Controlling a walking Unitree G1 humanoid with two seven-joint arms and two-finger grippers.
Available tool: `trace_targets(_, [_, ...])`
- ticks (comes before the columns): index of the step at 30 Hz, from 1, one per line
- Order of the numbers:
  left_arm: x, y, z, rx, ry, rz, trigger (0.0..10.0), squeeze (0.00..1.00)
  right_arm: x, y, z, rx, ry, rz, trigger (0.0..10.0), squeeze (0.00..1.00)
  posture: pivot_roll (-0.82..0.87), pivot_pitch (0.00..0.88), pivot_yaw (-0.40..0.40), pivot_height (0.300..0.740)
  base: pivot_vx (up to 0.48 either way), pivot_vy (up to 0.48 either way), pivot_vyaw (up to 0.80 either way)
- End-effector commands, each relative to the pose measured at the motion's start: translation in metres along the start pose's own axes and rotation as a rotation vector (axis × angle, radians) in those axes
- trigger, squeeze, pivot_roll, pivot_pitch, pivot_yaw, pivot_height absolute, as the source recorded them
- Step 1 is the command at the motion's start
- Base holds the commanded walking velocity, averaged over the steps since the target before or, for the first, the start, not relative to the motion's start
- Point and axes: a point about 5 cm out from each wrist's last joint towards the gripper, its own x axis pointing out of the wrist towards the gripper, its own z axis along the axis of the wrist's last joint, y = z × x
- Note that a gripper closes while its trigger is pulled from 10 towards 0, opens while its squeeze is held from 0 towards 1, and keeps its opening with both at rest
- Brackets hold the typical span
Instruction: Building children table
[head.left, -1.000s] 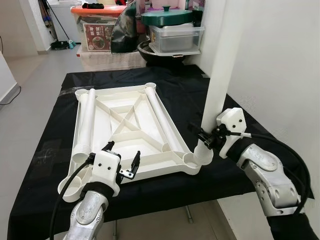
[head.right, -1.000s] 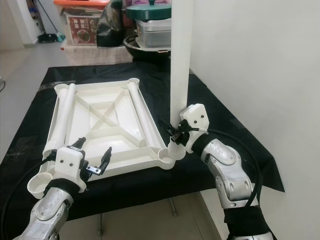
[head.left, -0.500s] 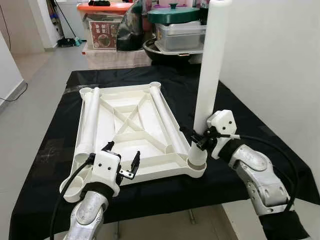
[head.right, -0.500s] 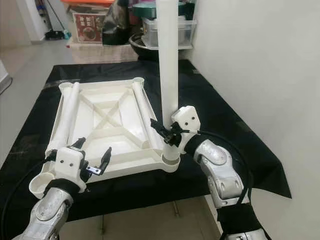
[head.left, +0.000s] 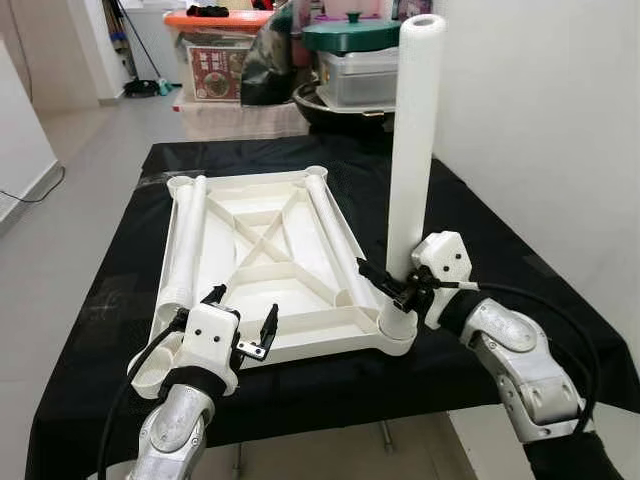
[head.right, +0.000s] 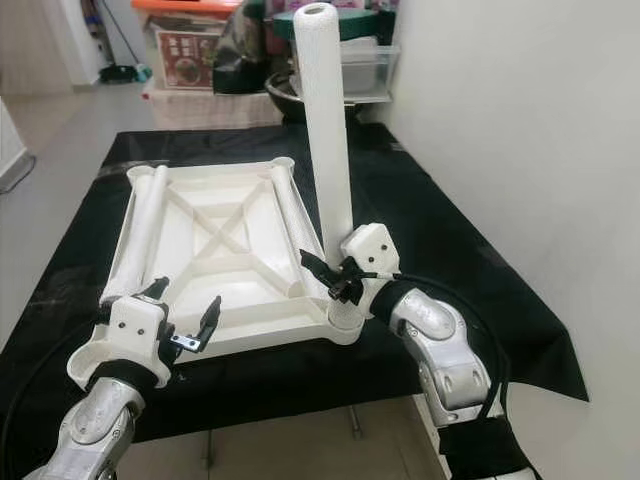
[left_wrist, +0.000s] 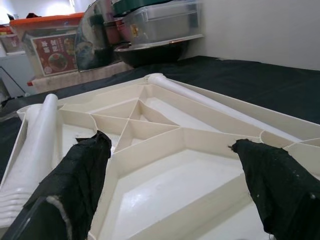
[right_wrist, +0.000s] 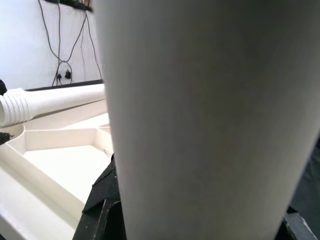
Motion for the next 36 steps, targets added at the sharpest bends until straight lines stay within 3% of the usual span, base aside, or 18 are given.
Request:
trace_targets(1, [0.001,0.001,-0.001,0.008,0.008,-0.003,10.0,0.00,-0.004,0.004,-0.013,0.073,0.050,-0.013,10.0,0.00,0.02,0.000,-0.044,0.740,0.000,0.000,0.00])
trace_targets(4, [0.002,0.001,-0.001,0.008,0.008,-0.004,10.0,0.00,-0.003,0.006,-0.014,0.092,0.049,-0.014,10.0,0.00,0.02,0.000,-0.044,0.740,0.000,0.000,0.00])
trace_targets(9, [0.002,0.002,-0.001,0.005,0.009,0.003,10.0,0.00,0.001,0.008,-0.022,0.200,0.060,-0.044,10.0,0.00,0.03,0.000,-0.054,0.740,0.000,0.000,0.00])
trace_targets(13, [0.000,0.004,-0.002,0.005,0.015,0.011,10.0,0.00,0.003,0.003,-0.031,0.272,0.099,-0.135,10.0,0.00,0.04,0.000,-0.059,0.740,0.000,0.000,0.00])
trace_targets(19, [-0.001,0.003,-0.002,0.005,0.017,0.016,10.0,0.00,0.006,0.010,-0.040,0.292,0.141,-0.195,10.0,0.00,0.04,0.000,-0.061,0.740,0.000,0.000,0.00])
trace_targets(24, [-0.002,0.004,-0.003,0.007,0.020,0.018,10.0,0.00,0.007,0.031,-0.042,0.313,0.141,-0.138,10.0,0.00,0.04,0.000,-0.057,0.740,0.000,0.000,0.00])
trace_targets(36, [-0.003,0.005,-0.003,0.006,0.022,0.025,10.0,0.00,0.002,0.031,-0.049,0.228,0.196,0.006,10.0,0.00,0.04,0.000,-0.073,0.740,0.000,0.000,0.00])
